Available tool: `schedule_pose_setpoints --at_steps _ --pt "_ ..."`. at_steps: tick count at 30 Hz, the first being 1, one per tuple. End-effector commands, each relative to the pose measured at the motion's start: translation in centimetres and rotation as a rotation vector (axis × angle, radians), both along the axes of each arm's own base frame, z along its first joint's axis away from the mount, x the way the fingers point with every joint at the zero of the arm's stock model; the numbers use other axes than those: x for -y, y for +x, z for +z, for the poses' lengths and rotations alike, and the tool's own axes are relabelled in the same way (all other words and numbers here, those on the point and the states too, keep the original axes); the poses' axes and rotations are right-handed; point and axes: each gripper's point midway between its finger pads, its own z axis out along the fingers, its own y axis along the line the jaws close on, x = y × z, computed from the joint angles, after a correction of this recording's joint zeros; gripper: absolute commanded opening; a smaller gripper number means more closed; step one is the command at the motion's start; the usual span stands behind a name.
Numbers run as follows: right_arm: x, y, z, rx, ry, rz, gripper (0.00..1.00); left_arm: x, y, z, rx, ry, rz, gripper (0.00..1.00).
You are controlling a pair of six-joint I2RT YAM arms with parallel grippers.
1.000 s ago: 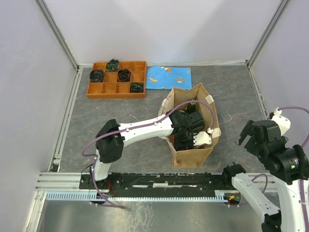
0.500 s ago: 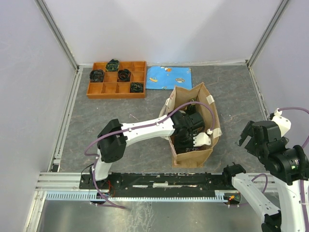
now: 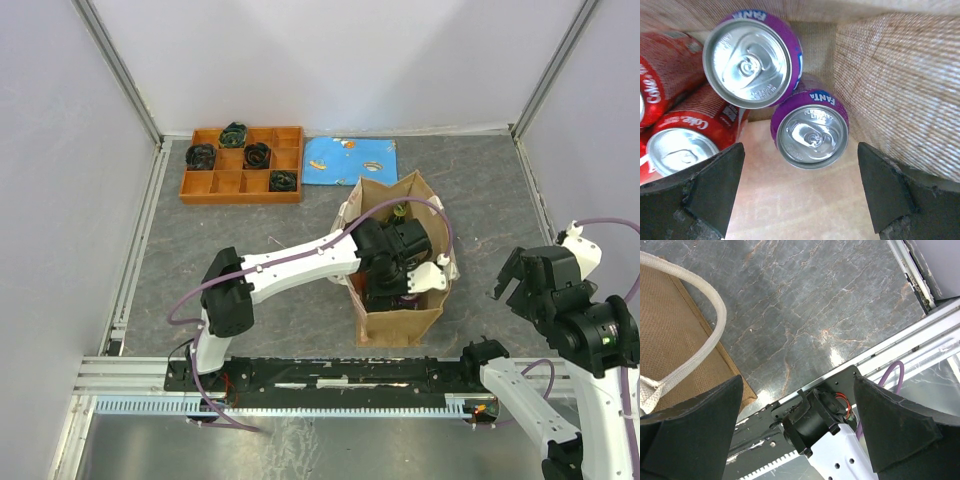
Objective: Place the beverage into the canvas bag
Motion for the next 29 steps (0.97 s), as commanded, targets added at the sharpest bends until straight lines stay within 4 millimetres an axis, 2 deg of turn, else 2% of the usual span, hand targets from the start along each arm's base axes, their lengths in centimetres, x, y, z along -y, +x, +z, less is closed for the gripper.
schedule_pose_setpoints --at_steps 1,8,13,18,20,24,29 --pt "0.1 1.0 1.5 0.055 0.001 -0.02 0.99 1.1 -0.1 5.7 0.045 -0.129 0.028 0.99" --pt "0.1 1.2 1.9 0.068 0.003 -0.02 0.99 1.7 2.9 10.3 0.096 -0.284 0.172 0.99" --pt "0.1 1.8 2.6 0.085 -0.004 -0.014 0.99 1.5 5.5 14.8 0.122 -0.448 0.288 0.99" --pt "-0.4 3.0 3.1 0.106 0.004 -0.001 0.99 0.1 8.4 19.8 0.174 -0.629 0.408 0.99" --pt "-0.7 3.7 3.2 0.112 0.011 0.006 0.99 -0.6 9.2 21.0 0.19 -0.668 0.442 0.99" --pt "-1.3 4.7 3.2 0.121 0.022 0.02 0.99 -2.3 9.9 22.1 0.217 -0.724 0.476 0.99" --pt "-1.6 5.6 2.9 0.119 0.021 0.035 0.99 -3.4 10.4 21.3 0.224 -0.72 0.54 0.99"
